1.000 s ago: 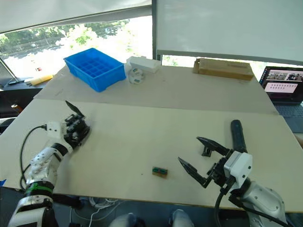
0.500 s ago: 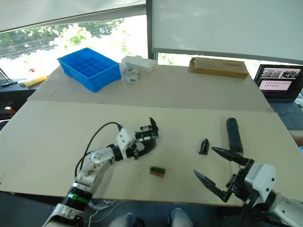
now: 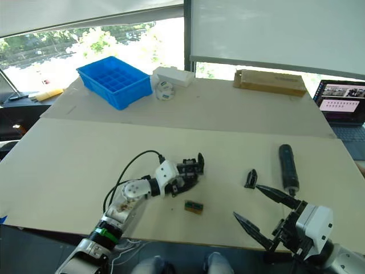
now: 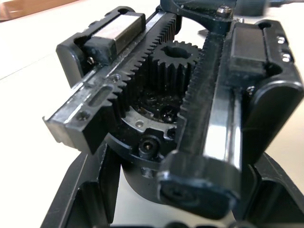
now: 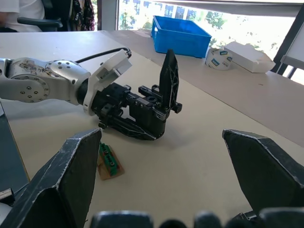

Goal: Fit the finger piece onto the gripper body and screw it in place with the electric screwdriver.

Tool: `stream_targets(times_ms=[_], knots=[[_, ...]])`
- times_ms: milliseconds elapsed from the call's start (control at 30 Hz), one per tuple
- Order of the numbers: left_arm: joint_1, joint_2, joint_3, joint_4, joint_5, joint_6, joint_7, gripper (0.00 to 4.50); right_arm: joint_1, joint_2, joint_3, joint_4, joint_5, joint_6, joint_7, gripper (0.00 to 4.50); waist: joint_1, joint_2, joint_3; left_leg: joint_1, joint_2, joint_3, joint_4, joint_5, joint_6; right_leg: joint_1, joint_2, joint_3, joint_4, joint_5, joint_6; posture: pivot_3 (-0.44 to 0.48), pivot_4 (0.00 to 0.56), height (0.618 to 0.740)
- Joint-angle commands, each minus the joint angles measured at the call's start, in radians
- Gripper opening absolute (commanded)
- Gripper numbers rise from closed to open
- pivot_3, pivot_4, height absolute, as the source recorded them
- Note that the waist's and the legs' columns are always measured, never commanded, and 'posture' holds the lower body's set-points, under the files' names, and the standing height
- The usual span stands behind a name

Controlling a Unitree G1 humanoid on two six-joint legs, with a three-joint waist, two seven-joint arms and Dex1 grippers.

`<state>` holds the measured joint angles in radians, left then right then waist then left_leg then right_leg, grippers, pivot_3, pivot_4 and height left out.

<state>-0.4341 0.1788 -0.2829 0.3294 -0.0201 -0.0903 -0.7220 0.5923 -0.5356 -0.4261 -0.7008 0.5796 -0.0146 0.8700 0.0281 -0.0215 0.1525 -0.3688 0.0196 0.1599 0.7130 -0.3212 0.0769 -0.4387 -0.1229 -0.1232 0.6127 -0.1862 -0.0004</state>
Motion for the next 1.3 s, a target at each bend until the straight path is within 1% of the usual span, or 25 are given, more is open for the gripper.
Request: stream_targets(times_ms=[33,233,300,367,400,533,633,767,867,933,1067,1300], knots=[[-0.022,-0.019,0.012,-0.003,0.007,-0.021,0.034,2.36,0.007,0.006,0.003,-0.038,-0.005,-0.017,-0.01,4.5,0.001,0.0,0.0,0.0,0.0,0.0,0.0,0.0,0.0,0.0,0.0,0.0,0.0,0.0,0.0,0.0,0.15,0.74],[0.004,-0.017,0.004,-0.029,-0.008,0.038,0.003,2.36,0.006,0.003,0.008,-0.04,-0.005,-0.015,-0.016,4.5,0.004,0.001,-0.001,0.0,-0.001,0.0,0.0,0.0,0.001,0.0,-0.001,0.0,0.0,0.0,0.001,0.0,0.15,0.74],[0.012,-0.019,0.017,-0.048,-0.034,0.08,-0.01,3.38,0.006,0.002,0.007,-0.039,-0.003,-0.014,-0.016,4.5,0.007,0.002,-0.001,0.0,-0.001,0.0,0.0,0.0,0.001,0.0,-0.001,0.0,0.0,0.0,0.001,0.0,0.15,0.74],[0.02,-0.01,0.024,-0.069,-0.059,0.111,-0.033,4.24,0.006,0.001,0.006,-0.041,-0.002,-0.012,-0.017,4.5,0.007,0.003,-0.002,0.0,-0.001,0.0,0.0,0.0,0.001,0.0,0.0,0.0,0.0,0.0,0.001,0.0,0.15,0.74],[0.026,0.0,0.029,-0.082,-0.07,0.123,-0.046,4.44,0.006,0.0,0.005,-0.042,-0.001,-0.011,-0.017,4.5,0.008,0.003,-0.002,0.0,-0.001,0.0,0.0,0.0,0.001,0.0,0.0,0.0,0.0,0.0,0.001,0.0,0.15,0.74],[0.048,0.058,0.056,-0.121,-0.117,0.173,-0.109,4.44,0.005,-0.004,0.0,-0.046,0.004,-0.006,-0.02,4.5,0.006,0.004,-0.002,0.0,-0.001,0.0,0.0,0.0,0.001,0.0,0.0,0.0,0.0,0.0,0.001,0.0,0.15,0.74],[0.046,0.112,0.088,-0.108,-0.156,0.186,-0.166,4.44,0.005,-0.007,0.0,-0.05,0.007,-0.002,-0.024,4.5,0.005,0.006,-0.003,0.0,-0.001,0.0,0.0,0.0,0.001,0.0,0.0,0.0,0.0,0.0,0.001,0.0,0.15,0.74],[0.009,0.167,0.102,-0.049,-0.209,0.179,-0.306,4.44,0.005,-0.012,0.004,-0.055,0.009,0.004,-0.031,4.5,0.004,0.007,-0.004,0.0,-0.001,0.0,0.0,0.0,0.001,0.0,0.002,-0.001,0.001,0.0,0.001,0.0,0.15,0.74],[-0.081,0.182,0.102,0.077,-0.239,0.181,-0.44,4.44,0.0,-0.016,0.013,-0.058,0.012,0.013,-0.037,4.5,0.01,0.007,-0.004,0.0,-0.002,0.0,0.001,0.0,0.001,0.0,0.002,-0.002,0.001,0.0,0.002,0.0,0.15,0.74],[-0.149,0.177,0.096,0.186,-0.223,0.125,-0.496,4.44,-0.01,-0.023,0.019,-0.055,0.014,0.019,-0.037,4.5,0.011,0.007,-0.004,0.0,-0.002,0.0,0.001,0.0,0.001,0.0,0.002,-0.002,0.001,-0.001,0.002,0.0,0.15,0.74],[-0.275,0.136,0.093,0.388,-0.178,0.005,-0.528,4.44,-0.026,-0.032,0.019,-0.061,0.019,0.035,-0.043,4.5,0.009,0.007,-0.004,-0.001,-0.003,0.0,0.002,0.0,0.001,0.0,0.003,-0.002,0.0,0.0,0.003,0.0,0.15,0.74],[-0.391,0.058,0.095,0.604,-0.127,-0.16,-0.579,4.44,-0.033,-0.038,0.009,-0.082,0.023,0.055,-0.058,4.5,0.008,0.007,-0.004,-0.001,-0.004,0.0,0.002,0.0,0.001,0.0,0.004,-0.002,0.0,0.0,0.003,0.0,0.15,0.74]])
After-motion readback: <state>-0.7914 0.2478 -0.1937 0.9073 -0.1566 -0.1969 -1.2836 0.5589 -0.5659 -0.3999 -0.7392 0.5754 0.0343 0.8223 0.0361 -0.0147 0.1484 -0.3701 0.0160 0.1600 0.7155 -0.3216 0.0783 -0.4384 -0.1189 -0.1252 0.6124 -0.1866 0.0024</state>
